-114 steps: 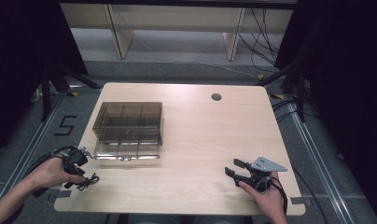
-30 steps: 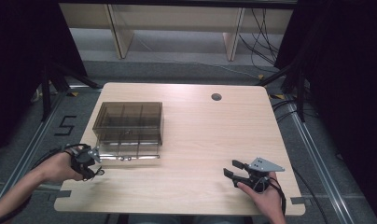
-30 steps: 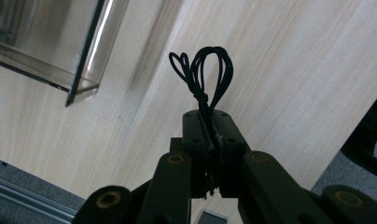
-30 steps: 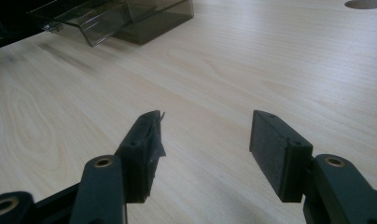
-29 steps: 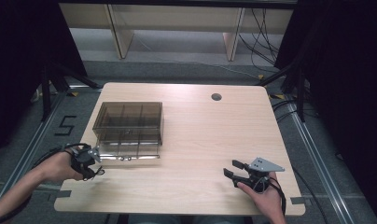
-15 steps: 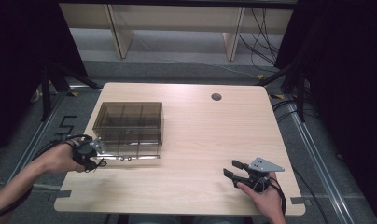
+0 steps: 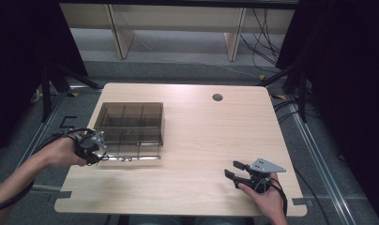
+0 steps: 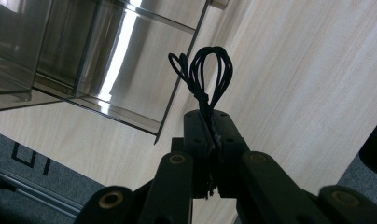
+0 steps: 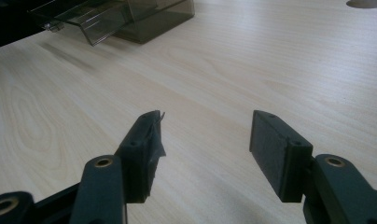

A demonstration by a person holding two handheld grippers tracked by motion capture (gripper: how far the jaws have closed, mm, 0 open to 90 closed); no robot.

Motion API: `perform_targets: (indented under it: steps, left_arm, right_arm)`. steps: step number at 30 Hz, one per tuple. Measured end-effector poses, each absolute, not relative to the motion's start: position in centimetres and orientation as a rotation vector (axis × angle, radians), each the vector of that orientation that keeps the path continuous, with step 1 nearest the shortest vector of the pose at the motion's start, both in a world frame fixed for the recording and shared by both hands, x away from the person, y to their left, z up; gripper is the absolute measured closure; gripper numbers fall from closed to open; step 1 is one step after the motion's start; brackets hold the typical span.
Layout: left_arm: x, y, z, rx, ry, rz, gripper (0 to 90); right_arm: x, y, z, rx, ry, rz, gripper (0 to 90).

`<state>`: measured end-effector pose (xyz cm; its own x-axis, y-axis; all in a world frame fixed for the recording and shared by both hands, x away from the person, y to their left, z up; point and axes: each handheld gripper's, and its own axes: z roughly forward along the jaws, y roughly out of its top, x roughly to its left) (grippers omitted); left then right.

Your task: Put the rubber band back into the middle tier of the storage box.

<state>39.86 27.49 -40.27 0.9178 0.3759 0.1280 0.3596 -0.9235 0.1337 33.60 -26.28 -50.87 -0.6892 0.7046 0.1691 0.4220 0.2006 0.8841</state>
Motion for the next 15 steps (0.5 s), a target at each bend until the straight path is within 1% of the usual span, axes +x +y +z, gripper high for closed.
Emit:
perform_targets:
  steps: [1,15]
  left_arm:
    - [39.88,27.46,-40.21,2.971,0.570,0.232,85.7]
    - [40.84,27.00,-39.47,2.975,0.565,0.251,85.6]
  right_arm:
    - [33.40,-26.08,-50.90,1.107,2.191,1.500,44.3]
    - [33.51,-26.17,-50.92,1.095,2.193,1.499,44.3]
